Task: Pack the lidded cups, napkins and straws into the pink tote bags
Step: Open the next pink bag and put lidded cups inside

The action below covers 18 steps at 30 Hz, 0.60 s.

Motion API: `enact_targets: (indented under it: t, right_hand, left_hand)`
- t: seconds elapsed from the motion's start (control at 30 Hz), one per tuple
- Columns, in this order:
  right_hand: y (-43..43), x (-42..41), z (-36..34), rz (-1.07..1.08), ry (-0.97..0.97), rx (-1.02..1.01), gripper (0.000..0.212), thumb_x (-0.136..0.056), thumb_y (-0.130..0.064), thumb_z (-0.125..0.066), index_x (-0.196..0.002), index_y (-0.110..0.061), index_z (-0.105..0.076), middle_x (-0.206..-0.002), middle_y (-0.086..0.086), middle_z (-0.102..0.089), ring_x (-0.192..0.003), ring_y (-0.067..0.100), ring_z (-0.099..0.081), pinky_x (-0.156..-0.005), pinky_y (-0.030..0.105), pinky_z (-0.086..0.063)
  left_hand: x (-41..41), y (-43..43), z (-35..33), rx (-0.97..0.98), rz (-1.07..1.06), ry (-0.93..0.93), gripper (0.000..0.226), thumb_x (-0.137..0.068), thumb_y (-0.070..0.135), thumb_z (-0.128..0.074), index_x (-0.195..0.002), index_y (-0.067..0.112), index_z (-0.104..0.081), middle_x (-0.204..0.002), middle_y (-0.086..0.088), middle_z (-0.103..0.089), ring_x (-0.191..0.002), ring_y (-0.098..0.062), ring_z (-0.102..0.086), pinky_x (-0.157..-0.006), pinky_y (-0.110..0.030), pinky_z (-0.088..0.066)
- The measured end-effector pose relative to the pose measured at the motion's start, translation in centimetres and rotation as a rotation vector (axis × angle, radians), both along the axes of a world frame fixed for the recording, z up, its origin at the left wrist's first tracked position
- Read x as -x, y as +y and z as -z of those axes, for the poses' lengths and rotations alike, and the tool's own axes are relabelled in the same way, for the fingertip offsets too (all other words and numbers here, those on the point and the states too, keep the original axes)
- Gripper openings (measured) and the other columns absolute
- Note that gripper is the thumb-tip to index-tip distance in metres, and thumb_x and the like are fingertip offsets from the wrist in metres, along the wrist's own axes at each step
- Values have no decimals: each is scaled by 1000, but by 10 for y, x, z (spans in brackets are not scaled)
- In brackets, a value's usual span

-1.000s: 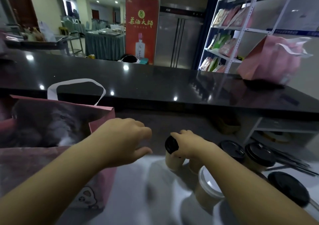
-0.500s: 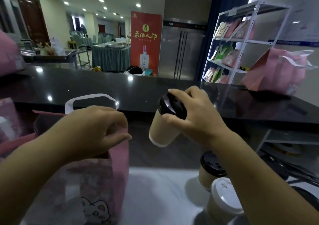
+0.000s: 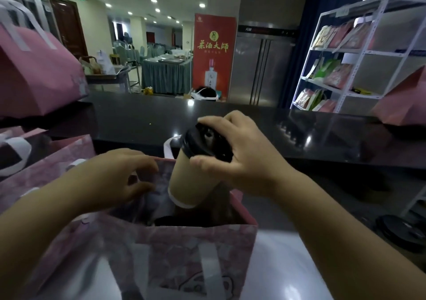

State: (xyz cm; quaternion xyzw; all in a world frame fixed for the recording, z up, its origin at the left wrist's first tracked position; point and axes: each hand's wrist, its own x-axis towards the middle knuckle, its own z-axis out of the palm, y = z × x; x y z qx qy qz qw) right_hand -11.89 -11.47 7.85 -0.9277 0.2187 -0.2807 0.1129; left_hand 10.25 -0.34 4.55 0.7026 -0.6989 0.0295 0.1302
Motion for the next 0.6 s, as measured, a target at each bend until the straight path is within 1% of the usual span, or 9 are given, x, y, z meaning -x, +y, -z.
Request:
enact_targets:
  t: [0.1, 0.13, 0.2, 0.27, 0.3, 0.37, 0.43, 0.5, 0.6]
  right_hand:
    - [3, -17, 16, -1, 170, 8, 72, -70, -67, -59, -133, -36, -42, -107, -8, -41, -104, 8, -34, -84, 24, -39]
    - [4, -19, 21, 3, 230, 6, 72, -70, -65, -62, -133, -37, -41, -108, -8, -40, -106, 8, -34, -87, 26, -40]
    - [6, -22, 27, 13, 355, 9, 73, -70, -61, -65, -134, -39, -39, -112, -10, -39, -108, 9, -35, -90, 31, -45]
    - [9, -23, 31, 6, 471, 19, 74, -68, -58, -68, -133, -42, -37, -116, -12, -38, -109, 8, -35, -90, 33, -47]
    - [10, -24, 33, -2, 535, 23, 74, -68, -55, -69, -133, -43, -36, -118, -13, -37, -109, 8, -34, -89, 33, -47]
    - [12, -22, 35, -34, 632, 61, 75, -68, -49, -71, -133, -44, -35, -122, -14, -36, -111, 7, -32, -88, 28, -46]
    - [13, -21, 38, -87, 697, 94, 73, -68, -43, -72, -132, -44, -36, -125, -15, -36, -113, 6, -31, -86, 24, -44]
    - [13, -21, 42, -117, 738, 78, 72, -68, -40, -73, -130, -44, -37, -126, -15, -36, -113, 6, -32, -84, 24, -47]
    - [9, -21, 49, -71, 831, 72, 76, -66, -40, -76, -129, -44, -34, -124, -15, -38, -111, 9, -37, -79, 27, -50]
  left_hand:
    - [-18, -1, 12, -60, 46, -15, 35, -75, 36, -70, -108, 34, -61, -101, 19, -53, -96, -3, -48, -80, -13, -37]
    - [-22, -1, 16, -85, 63, -12, 40, -75, 38, -69, -113, 35, -58, -106, 19, -52, -102, -4, -47, -84, -14, -36]
    - [-28, -2, 22, -129, 81, -7, 55, -73, 47, -67, -124, 37, -48, -122, 19, -46, -114, -5, -41, -97, -24, -37]
    - [-32, -1, 26, -153, 96, -14, 76, -67, 61, -64, -133, 38, -36, -136, 20, -35, -123, -7, -33, -102, -33, -36]
    - [-33, 0, 28, -165, 109, -17, 87, -62, 70, -61, -137, 39, -29, -140, 21, -28, -125, -7, -30, -103, -34, -35]
    - [-31, 2, 29, -180, 131, -21, 109, -47, 87, -50, -140, 43, -13, -143, 24, -12, -127, -6, -24, -105, -33, -33]
    - [-29, 3, 30, -188, 144, -15, 124, -37, 94, -45, -139, 46, 5, -144, 25, -2, -129, -7, -20, -107, -36, -31]
    - [-26, 3, 32, -196, 136, -23, 130, -33, 94, -47, -136, 47, 17, -144, 24, 5, -133, -8, -14, -110, -36, -27]
    - [-23, 5, 36, -203, 122, -40, 133, -32, 93, -49, -134, 48, 23, -141, 26, 12, -135, -10, -4, -113, -34, -21]
